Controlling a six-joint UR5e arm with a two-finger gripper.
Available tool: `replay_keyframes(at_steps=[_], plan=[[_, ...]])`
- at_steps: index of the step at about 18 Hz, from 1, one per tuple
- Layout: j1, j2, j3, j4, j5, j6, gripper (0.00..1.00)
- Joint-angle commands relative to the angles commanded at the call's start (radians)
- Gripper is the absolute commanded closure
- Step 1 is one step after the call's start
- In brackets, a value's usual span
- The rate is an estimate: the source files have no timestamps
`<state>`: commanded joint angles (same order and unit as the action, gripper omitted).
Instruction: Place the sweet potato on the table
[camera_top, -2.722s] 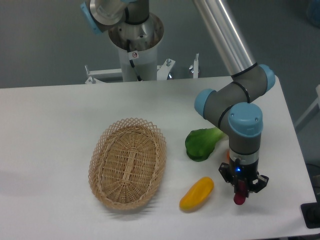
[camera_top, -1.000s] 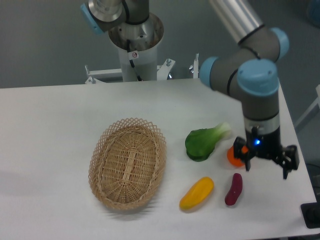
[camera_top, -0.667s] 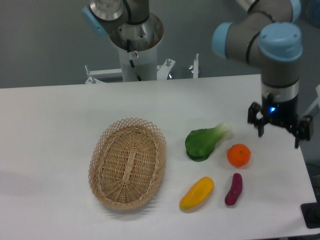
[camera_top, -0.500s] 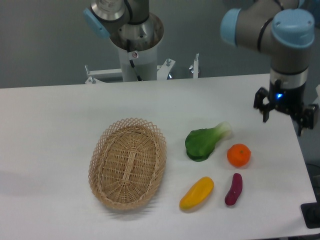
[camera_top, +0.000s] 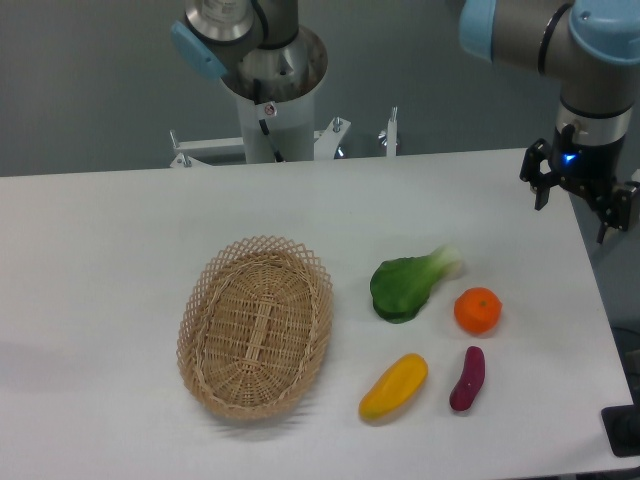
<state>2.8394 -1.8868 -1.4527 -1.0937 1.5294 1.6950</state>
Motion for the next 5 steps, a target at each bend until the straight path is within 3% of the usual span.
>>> replay_keyframes(at_steps=[5], plan=[[-0.002, 0.003, 0.000, 0.006, -0.015, -0.008, 0.00]])
